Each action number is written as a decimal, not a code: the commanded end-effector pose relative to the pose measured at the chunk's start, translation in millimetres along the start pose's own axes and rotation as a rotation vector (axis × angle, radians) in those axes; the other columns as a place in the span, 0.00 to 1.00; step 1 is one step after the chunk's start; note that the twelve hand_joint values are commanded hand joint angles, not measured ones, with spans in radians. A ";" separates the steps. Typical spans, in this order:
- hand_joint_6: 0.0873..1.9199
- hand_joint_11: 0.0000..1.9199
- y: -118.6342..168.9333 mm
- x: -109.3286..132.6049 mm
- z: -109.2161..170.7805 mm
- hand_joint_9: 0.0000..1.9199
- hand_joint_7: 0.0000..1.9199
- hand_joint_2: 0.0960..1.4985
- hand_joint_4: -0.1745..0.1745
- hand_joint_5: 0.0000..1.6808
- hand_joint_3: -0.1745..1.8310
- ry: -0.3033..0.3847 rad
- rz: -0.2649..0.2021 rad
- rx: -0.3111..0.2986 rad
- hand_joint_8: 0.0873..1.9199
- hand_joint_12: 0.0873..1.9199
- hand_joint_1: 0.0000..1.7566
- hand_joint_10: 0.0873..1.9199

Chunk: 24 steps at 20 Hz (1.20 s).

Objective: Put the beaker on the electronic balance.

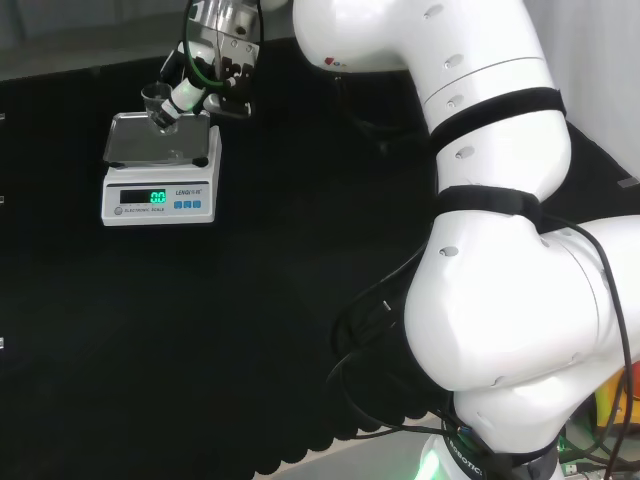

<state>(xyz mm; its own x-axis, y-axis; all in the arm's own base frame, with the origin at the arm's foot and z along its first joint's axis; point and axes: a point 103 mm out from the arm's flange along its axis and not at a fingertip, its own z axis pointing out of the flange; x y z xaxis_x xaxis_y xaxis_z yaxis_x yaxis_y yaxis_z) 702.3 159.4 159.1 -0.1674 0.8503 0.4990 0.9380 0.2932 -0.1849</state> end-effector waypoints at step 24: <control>0.32 0.44 10.2 -11.5 18.3 0.82 0.83 0.40 1.00 0.76 0.42 0.027 0.000 0.173 0.04 0.63 0.64 0.07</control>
<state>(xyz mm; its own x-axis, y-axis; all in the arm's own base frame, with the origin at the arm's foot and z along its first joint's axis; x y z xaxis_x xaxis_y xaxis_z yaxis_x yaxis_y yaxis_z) 707.4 162.1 133.3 -0.1408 0.8505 0.5067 0.9268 0.2932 -0.2346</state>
